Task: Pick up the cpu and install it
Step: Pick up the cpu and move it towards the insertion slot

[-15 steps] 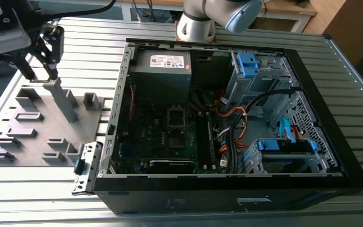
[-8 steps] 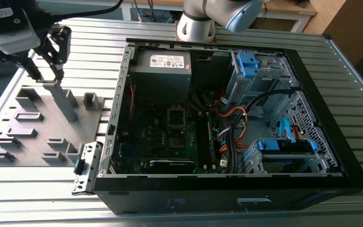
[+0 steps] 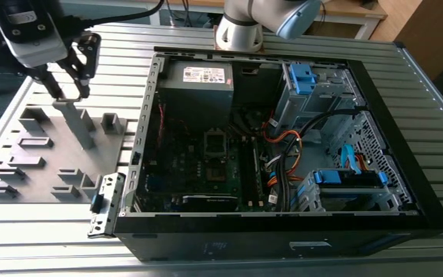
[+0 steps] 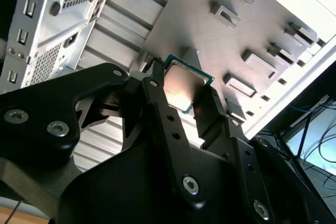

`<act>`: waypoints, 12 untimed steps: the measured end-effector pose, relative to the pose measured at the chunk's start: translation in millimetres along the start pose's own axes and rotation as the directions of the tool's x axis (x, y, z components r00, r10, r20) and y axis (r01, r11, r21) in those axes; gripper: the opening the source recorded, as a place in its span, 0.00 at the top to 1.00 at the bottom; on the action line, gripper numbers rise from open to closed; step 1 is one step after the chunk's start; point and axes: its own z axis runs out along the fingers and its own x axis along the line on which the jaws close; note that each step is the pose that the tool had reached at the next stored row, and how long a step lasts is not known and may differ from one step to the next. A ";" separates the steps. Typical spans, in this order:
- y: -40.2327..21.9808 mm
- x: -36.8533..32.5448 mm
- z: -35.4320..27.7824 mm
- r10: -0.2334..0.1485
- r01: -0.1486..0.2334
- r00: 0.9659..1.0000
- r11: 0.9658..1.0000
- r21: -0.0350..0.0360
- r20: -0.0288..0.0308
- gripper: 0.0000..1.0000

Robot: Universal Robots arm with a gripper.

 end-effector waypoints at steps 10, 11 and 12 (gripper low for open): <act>-0.4 -8.2 -0.3 0.000 0.000 1.000 1.000 0.000 0.000 0.53; -0.3 -8.2 -0.5 0.000 0.000 1.000 1.000 0.000 0.000 0.53; -0.3 -8.3 -0.6 0.000 0.000 1.000 1.000 0.000 0.000 0.53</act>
